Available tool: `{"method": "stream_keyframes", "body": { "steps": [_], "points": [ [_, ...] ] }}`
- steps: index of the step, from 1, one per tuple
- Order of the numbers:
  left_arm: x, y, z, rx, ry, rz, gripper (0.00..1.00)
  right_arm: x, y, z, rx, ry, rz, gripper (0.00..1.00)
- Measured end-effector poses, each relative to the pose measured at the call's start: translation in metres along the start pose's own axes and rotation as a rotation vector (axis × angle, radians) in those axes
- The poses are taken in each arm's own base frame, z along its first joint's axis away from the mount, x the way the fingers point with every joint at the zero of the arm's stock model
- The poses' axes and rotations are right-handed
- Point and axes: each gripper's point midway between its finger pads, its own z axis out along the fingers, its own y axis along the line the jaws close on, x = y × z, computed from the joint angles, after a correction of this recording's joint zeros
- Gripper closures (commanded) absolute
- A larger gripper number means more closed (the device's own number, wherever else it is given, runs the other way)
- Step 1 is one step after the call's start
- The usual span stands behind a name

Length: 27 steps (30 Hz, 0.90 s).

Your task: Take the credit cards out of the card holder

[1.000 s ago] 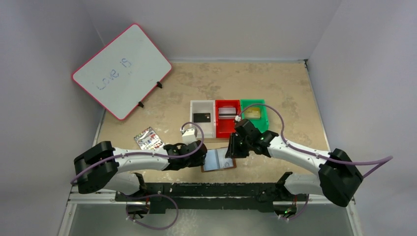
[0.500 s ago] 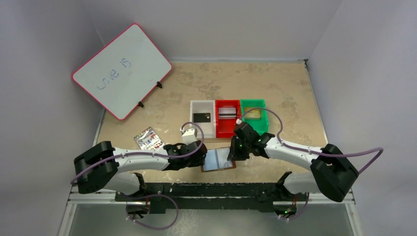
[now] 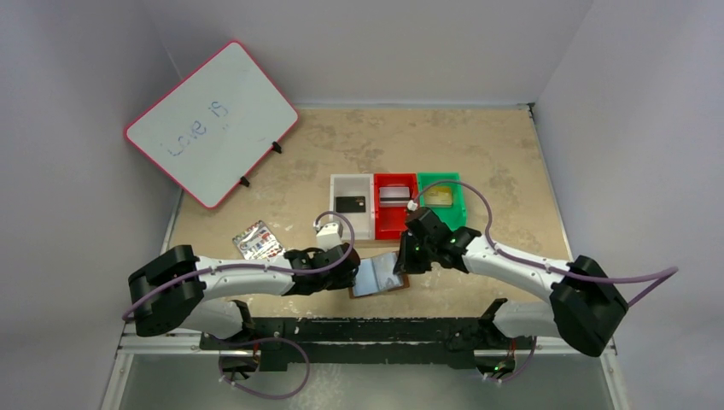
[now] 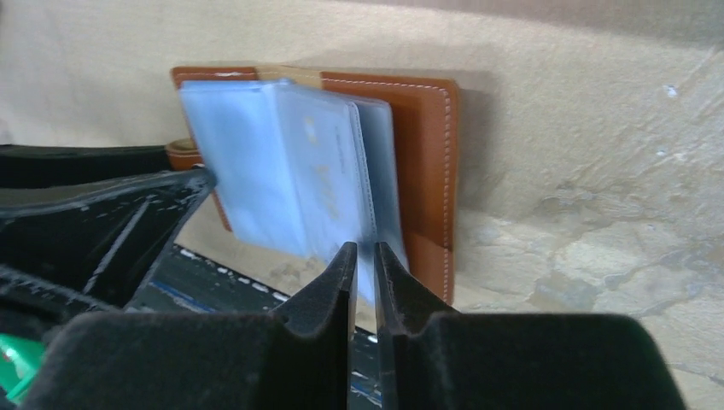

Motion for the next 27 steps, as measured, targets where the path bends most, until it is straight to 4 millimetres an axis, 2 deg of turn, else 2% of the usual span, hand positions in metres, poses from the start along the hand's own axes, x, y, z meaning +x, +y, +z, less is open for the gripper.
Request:
{"method": "stream_keyframes", "body": {
  "steps": [5,11,18,27],
  "points": [
    [0.000,0.000,-0.001,-0.004,0.002,0.002,0.62,-0.006,0.016,-0.008,-0.074,-0.032,-0.003,0.75],
    [-0.003,-0.004,-0.002,-0.004,0.002,0.017,0.62,-0.009,0.021,-0.010,-0.093,-0.045,-0.005,0.76],
    [-0.005,-0.010,-0.002,0.001,0.001,0.025,0.62,-0.012,0.030,-0.015,-0.137,-0.058,0.004,0.69],
    [-0.006,-0.010,-0.002,0.002,-0.001,0.024,0.62,-0.011,0.026,-0.017,-0.123,-0.059,0.011,0.69]
  ]
}}
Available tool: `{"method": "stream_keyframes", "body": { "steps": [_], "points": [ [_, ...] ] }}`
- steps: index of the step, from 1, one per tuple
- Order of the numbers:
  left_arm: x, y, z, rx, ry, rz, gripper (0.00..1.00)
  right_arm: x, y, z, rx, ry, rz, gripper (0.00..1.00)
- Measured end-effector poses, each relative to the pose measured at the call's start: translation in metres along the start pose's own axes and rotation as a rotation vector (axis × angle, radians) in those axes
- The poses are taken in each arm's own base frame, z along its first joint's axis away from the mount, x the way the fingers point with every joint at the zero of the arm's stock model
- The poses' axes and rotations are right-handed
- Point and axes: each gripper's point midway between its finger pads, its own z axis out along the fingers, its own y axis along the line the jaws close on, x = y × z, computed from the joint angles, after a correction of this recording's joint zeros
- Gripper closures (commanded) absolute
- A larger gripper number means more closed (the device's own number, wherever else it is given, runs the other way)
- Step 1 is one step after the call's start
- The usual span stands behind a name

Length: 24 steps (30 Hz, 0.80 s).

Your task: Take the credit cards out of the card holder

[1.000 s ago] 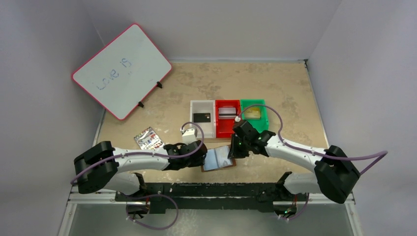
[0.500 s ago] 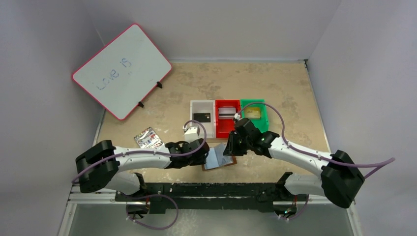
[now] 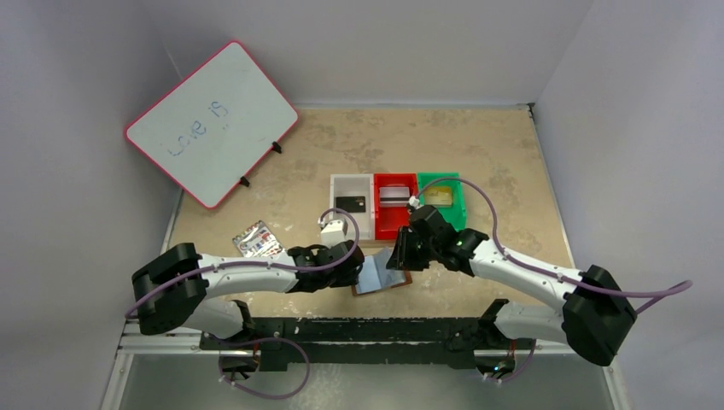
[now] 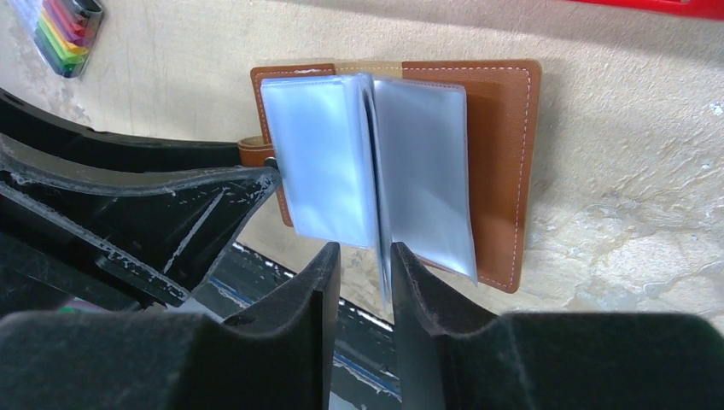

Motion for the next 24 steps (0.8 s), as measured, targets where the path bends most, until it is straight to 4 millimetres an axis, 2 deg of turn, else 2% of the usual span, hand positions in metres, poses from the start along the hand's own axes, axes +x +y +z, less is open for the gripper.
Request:
{"method": "stream_keyframes", "body": {
  "steps": [13,24],
  "points": [
    [0.000,-0.001,0.000,0.000,0.000,-0.001,0.62,0.000,0.006,0.001,-0.032,-0.003,-0.007,0.69],
    [-0.001,-0.002,0.000,0.006,-0.002,-0.003,0.62,0.013,0.002,0.012,-0.055,0.037,0.004,0.68]
  ]
}}
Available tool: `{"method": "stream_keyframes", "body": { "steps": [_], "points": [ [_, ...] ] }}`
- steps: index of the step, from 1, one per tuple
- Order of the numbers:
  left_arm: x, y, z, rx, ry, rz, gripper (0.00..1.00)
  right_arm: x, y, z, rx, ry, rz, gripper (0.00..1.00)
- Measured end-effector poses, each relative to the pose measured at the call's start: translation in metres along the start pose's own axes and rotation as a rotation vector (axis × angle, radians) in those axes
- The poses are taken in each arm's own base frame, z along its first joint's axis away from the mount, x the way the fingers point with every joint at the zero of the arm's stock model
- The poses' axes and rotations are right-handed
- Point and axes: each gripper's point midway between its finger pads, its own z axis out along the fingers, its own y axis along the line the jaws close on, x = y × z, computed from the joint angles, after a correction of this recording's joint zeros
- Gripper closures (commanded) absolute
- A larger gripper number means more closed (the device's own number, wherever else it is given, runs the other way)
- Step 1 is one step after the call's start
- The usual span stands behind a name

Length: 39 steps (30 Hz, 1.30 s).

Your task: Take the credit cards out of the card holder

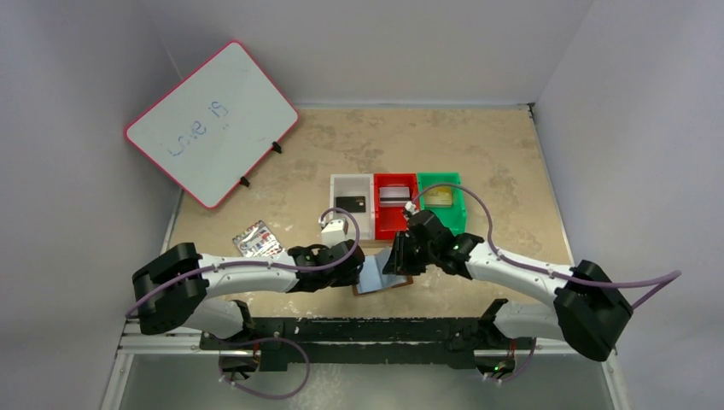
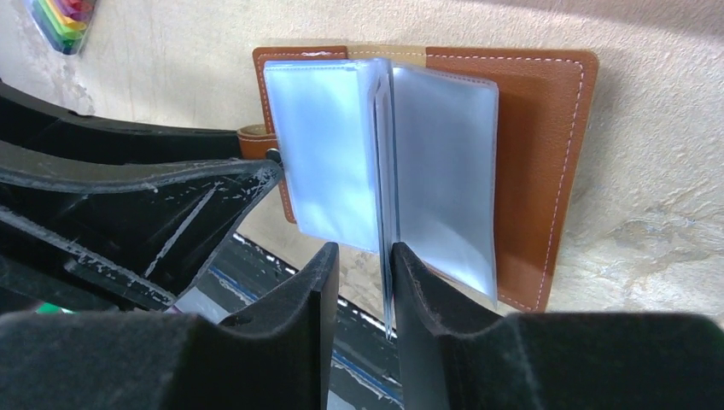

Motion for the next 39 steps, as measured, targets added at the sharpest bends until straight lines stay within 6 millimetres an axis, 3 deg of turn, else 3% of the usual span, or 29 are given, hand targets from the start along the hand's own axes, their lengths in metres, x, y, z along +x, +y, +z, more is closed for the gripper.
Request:
{"method": "stream_keyframes", "body": {
  "steps": [5,7,13,16,24,33,39],
  "points": [
    [0.000,0.000,0.000,0.000,0.000,-0.001,0.62,0.002,-0.003,0.002,0.011,0.009,0.002,0.66],
    [0.000,0.000,0.000,0.001,0.000,-0.001,0.62,0.001,-0.002,0.001,0.008,0.005,0.001,0.60],
    [0.000,-0.001,0.001,0.003,0.000,-0.001,0.62,-0.012,0.003,-0.016,-0.005,-0.079,0.008,0.53],
    [0.001,-0.001,0.001,0.002,0.003,-0.001,0.62,-0.018,0.000,-0.020,0.017,-0.120,0.024,0.53],
    [0.001,0.000,0.001,0.000,0.004,0.001,0.62,-0.012,-0.040,-0.011,0.226,-0.098,0.056,0.58],
    [0.001,0.000,0.001,0.000,0.004,0.001,0.62,-0.016,-0.032,-0.010,0.180,-0.120,0.067,0.60],
    [0.001,0.000,0.001,0.000,0.004,0.001,0.62,-0.014,-0.041,-0.003,0.224,-0.116,0.087,0.60]
  ]
}}
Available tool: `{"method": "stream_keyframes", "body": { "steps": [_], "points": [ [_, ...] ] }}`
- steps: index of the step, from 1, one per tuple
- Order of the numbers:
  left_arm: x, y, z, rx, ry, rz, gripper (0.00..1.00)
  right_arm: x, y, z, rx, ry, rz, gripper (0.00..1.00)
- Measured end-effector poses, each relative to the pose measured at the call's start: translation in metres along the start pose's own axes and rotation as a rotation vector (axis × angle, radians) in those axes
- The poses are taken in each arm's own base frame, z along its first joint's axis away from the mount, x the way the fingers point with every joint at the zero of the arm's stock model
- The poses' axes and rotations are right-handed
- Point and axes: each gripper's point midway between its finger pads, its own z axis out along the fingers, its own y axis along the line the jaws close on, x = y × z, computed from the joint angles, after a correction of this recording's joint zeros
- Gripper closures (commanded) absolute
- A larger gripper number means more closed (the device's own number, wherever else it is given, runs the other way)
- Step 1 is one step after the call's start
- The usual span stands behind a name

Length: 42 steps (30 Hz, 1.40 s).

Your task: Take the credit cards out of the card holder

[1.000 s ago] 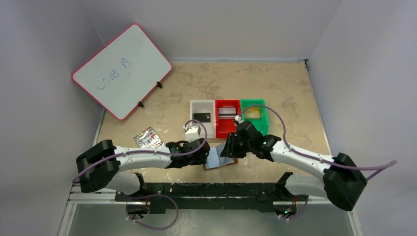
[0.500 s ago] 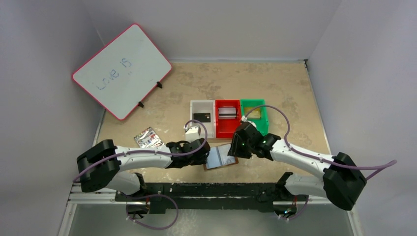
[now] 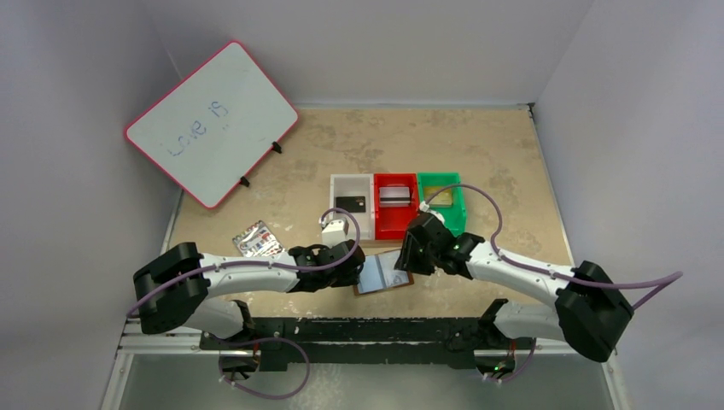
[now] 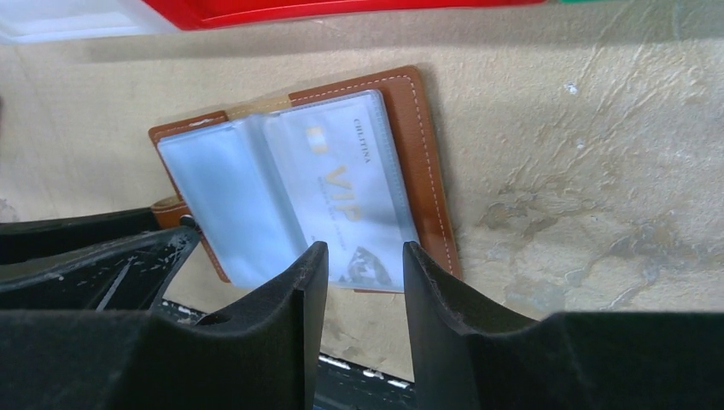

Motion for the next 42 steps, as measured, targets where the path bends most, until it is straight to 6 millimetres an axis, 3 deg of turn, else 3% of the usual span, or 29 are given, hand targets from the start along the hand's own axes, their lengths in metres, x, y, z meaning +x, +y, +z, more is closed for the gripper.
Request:
{"method": "stream_keyframes", "body": {
  "steps": [2,5,13,21,29,37,42],
  "points": [
    [0.000,0.000,0.000,0.000,0.000,0.000,0.63,0.001,-0.002,0.002,0.009,0.002,0.001,0.61],
    [0.000,0.000,0.000,0.000,0.000,0.000,0.63,0.002,-0.003,0.004,0.009,0.008,-0.005,0.77],
    [0.000,0.000,0.000,0.000,-0.001,0.000,0.62,0.001,0.005,-0.002,-0.025,-0.013,-0.022,0.61],
    [0.000,0.000,0.000,0.001,-0.001,0.000,0.63,0.012,-0.009,0.015,0.050,0.040,-0.028,0.60],
    [0.000,0.000,0.000,0.000,0.000,0.000,0.62,0.012,-0.001,0.013,0.016,0.040,-0.035,0.59],
    [0.000,0.000,0.001,0.000,0.001,0.001,0.63,0.015,0.035,0.005,-0.176,0.065,-0.052,0.58],
    [0.001,0.001,0.002,-0.004,0.002,0.004,0.63,0.012,0.025,0.005,-0.110,0.050,-0.041,0.53]
  ]
}}
